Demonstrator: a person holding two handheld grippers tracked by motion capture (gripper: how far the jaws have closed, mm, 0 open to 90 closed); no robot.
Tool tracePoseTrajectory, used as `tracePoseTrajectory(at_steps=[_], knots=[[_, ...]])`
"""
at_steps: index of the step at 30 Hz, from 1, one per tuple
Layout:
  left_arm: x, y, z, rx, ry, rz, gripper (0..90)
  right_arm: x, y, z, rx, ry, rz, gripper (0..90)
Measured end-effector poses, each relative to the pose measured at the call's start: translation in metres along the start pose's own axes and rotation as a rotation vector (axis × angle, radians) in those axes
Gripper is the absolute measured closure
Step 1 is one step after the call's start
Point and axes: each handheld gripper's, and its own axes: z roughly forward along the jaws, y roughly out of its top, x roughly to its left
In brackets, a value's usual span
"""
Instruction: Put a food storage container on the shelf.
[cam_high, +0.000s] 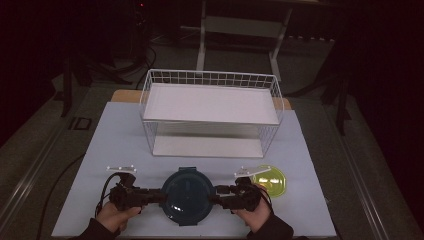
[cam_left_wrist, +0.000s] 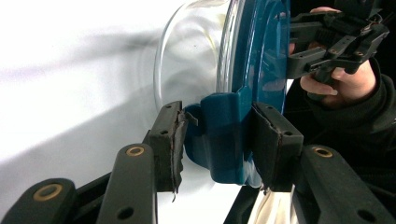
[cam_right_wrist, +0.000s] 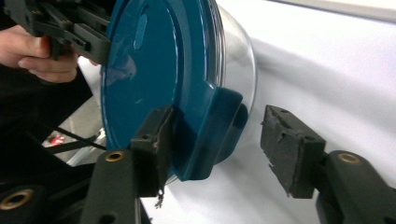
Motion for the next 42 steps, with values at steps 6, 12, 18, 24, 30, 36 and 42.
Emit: tracePoseTrajectory(at_steps=[6,12,18,24,30,36,42], knots=[[0.0,-0.001,0.0,-0.001,-0.003,-0.002,55.8,-0.001,0.0,0.0,-0.001,0.033,0.024,52.5],[-0.003,-0.002,0.0,-0.001,0.0,0.012,55.9,-0.007,-0.002,0.0,0.0,0.083,0.081,54.6],[-0.004,-0.004,0.0,-0.011,0.008,-0.004,55.9,-0.005,-0.003,0.001,-0.014,0.074,0.091,54.4],[-0.011,-0.006,-0.001,-0.016,0.034,-0.002,56.0,-0.001,-0.005,-0.001,-0.018,0.062,0.107,55.4],[-0.013,-0.006,-0.001,-0.023,0.03,-0.025,56.0,-0.001,-0.005,-0.002,-0.021,0.064,0.111,55.7],[-0.018,0.0,-0.004,-0.04,0.025,-0.026,56.2,-0.003,-0.002,-0.004,-0.026,0.085,0.116,55.9],[-0.027,0.009,-0.009,-0.059,0.027,-0.015,56.4,-0.002,0.004,-0.011,-0.049,0.097,0.115,55.9]])
